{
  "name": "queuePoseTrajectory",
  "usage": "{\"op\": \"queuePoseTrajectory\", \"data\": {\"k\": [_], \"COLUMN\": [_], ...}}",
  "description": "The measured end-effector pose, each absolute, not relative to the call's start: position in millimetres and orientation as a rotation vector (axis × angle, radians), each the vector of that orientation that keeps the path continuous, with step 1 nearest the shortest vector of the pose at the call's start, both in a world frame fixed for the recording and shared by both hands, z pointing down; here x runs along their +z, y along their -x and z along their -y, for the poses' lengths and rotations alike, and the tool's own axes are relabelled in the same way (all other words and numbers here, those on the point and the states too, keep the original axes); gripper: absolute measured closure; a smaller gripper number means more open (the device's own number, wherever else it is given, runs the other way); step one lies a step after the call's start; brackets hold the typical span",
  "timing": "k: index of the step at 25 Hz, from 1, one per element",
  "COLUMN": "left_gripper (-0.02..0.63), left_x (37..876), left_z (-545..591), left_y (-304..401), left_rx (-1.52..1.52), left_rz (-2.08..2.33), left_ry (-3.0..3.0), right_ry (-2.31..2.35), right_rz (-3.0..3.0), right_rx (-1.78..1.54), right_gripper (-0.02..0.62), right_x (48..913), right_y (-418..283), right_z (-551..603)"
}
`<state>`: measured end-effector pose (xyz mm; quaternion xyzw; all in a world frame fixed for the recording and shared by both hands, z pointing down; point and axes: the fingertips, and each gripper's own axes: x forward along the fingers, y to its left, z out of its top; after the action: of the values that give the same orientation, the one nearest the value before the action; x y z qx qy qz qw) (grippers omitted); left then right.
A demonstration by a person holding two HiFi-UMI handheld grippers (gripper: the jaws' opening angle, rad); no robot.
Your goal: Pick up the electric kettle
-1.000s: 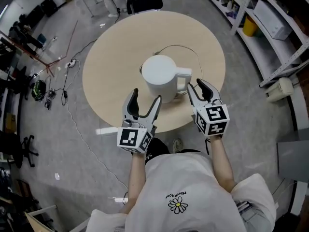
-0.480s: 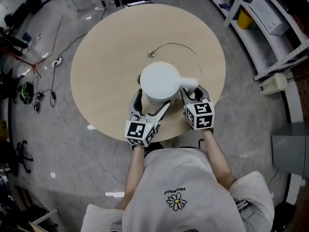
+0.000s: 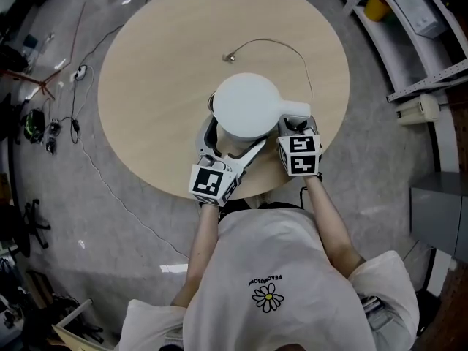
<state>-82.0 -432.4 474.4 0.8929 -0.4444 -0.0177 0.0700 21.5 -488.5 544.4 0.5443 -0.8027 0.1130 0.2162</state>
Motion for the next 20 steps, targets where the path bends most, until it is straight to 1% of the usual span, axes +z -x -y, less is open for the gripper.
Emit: {"op": "queuePoseTrajectory", "data": {"k": [13, 20], "left_gripper": [0.059, 0.064], "left_x": [475.9, 473.2], "left_z": [430.7, 434.5], "left_y": [83.5, 77.3], "left_rx": [-0.044, 0.057], "left_rz": [1.357, 1.348], "left_ry": [-2.694, -2.686], "right_ry": [-1.499, -1.483], "right_rz": [2.251, 2.262], "right_rx": [0.310, 0.313], "right_gripper": [0.515, 0.517], "right_x": [545.9, 544.9], "right_y": [-20.2, -24.8], "right_z": [485.6, 488.5]}}
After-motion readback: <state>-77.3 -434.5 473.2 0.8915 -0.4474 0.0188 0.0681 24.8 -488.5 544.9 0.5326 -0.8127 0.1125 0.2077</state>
